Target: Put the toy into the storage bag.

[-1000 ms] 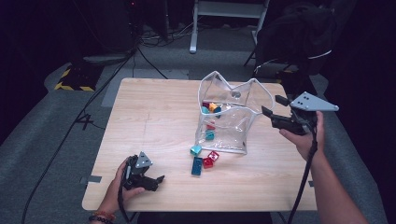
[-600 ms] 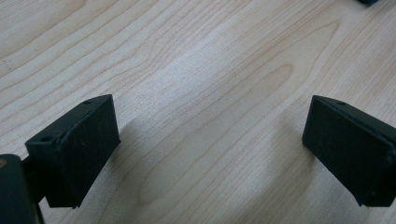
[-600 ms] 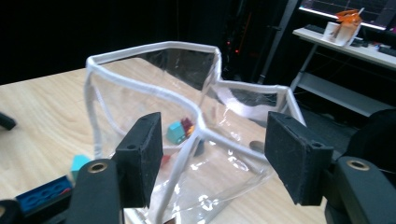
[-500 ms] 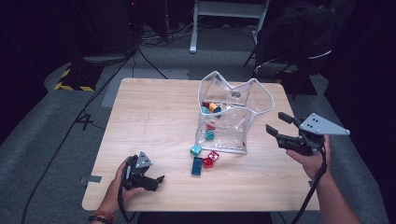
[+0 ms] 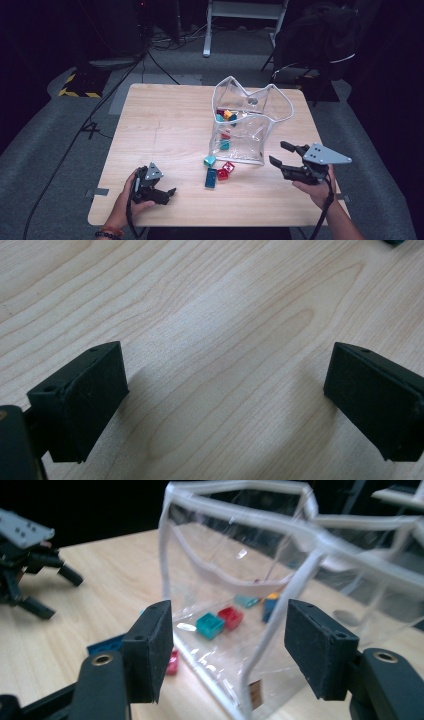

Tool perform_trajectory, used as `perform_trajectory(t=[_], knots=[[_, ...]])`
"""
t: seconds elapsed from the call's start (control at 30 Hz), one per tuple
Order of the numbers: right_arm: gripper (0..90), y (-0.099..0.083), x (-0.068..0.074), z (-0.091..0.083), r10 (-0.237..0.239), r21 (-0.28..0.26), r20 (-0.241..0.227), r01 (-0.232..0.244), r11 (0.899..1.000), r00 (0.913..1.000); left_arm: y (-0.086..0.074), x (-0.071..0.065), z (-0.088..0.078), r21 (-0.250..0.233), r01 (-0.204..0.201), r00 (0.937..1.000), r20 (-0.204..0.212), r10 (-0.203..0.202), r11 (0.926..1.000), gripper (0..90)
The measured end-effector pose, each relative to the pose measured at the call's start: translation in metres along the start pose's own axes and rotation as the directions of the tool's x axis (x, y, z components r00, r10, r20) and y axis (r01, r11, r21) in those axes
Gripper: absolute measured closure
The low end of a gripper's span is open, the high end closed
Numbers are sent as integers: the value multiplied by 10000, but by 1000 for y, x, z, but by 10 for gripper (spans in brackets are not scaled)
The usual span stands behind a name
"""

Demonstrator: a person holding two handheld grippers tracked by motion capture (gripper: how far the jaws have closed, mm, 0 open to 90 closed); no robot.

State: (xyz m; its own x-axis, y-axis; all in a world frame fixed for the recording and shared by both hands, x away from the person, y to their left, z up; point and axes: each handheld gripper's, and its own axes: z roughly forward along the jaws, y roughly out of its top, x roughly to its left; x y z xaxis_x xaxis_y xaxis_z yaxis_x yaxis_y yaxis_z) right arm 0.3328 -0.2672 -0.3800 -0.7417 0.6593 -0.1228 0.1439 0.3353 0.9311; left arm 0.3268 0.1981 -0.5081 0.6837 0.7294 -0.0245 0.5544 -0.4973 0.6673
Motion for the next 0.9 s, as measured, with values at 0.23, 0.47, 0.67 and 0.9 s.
perform_trajectory(t=[0.23, 0.47, 0.67, 0.9], knots=[[369, -24, 14, 28, 113, 728, -772, -57, 9973, 9970, 0, 0, 0, 1, 0, 10000, 1, 0, 10000, 41], [369, -40, 30, 60, 124, 1474, -1561, 109, 9890, 9877, 0, 0, 0, -2, 2, 10000, 14, -2, 10000, 41], [369, -48, 44, 89, -115, 2094, -2018, 546, 9763, 9794, 0, 0, 0, 3, -2, 10000, 4, 2, 10000, 41], [369, -53, 65, 118, -339, 2488, -2576, 1001, 9634, 9657, 0, 0, 0, 4, -2, 10000, 1, 2, 10000, 41]])
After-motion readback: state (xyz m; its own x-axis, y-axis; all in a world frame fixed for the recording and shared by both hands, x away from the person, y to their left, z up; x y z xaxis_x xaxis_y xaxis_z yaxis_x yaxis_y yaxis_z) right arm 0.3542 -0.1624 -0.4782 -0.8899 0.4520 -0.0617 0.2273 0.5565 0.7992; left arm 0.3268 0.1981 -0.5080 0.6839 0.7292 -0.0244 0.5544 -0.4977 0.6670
